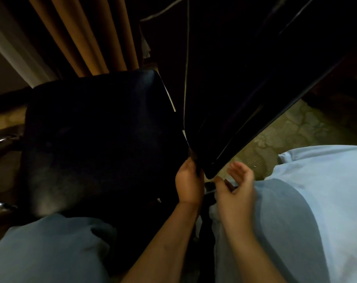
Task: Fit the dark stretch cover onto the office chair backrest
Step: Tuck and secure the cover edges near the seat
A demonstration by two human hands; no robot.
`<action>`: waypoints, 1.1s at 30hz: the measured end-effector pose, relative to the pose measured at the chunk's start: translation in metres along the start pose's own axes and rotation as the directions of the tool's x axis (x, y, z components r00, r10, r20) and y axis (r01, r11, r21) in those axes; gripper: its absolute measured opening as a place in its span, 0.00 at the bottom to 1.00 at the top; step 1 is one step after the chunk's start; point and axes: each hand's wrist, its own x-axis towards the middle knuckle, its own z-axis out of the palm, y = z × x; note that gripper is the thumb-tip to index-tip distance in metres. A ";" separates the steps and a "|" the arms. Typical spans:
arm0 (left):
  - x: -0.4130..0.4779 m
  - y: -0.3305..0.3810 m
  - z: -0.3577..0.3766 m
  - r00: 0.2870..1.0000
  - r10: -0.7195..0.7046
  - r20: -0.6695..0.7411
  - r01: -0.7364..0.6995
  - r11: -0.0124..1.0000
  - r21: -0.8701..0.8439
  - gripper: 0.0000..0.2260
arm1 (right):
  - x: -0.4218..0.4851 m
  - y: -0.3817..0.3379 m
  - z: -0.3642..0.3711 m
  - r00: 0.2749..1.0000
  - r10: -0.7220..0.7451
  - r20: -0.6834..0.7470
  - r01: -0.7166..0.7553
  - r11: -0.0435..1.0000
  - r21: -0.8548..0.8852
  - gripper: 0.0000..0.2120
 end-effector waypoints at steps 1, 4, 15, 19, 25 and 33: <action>0.003 -0.007 0.004 0.996 0.081 0.033 -0.084 0.991 0.104 0.04 | 0.002 0.001 0.002 1.000 0.001 0.005 -0.002 1.000 0.006 0.24; 0.011 -0.018 0.007 0.936 0.123 0.329 -0.248 0.895 0.371 0.14 | 0.005 0.001 0.008 1.000 0.004 0.029 -0.004 1.000 -0.006 0.27; 0.010 -0.010 -0.010 0.879 0.072 0.472 -0.335 0.798 0.501 0.09 | 0.005 0.000 0.008 0.995 -0.097 -0.036 0.092 0.987 -0.131 0.17; -0.007 -0.021 -0.009 0.901 0.070 0.427 -0.233 0.910 0.342 0.08 | 0.010 -0.001 0.002 0.986 -0.151 -0.071 0.136 0.974 -0.179 0.10; -0.022 -0.006 -0.013 0.905 -0.106 0.412 0.026 0.980 0.195 0.11 | 0.016 -0.006 -0.003 0.987 -0.159 -0.025 0.151 0.967 -0.205 0.15; -0.016 0.036 -0.043 0.941 -0.077 0.328 0.062 0.996 0.056 0.12 | 0.022 -0.004 -0.006 0.984 -0.177 0.037 0.180 0.947 -0.265 0.12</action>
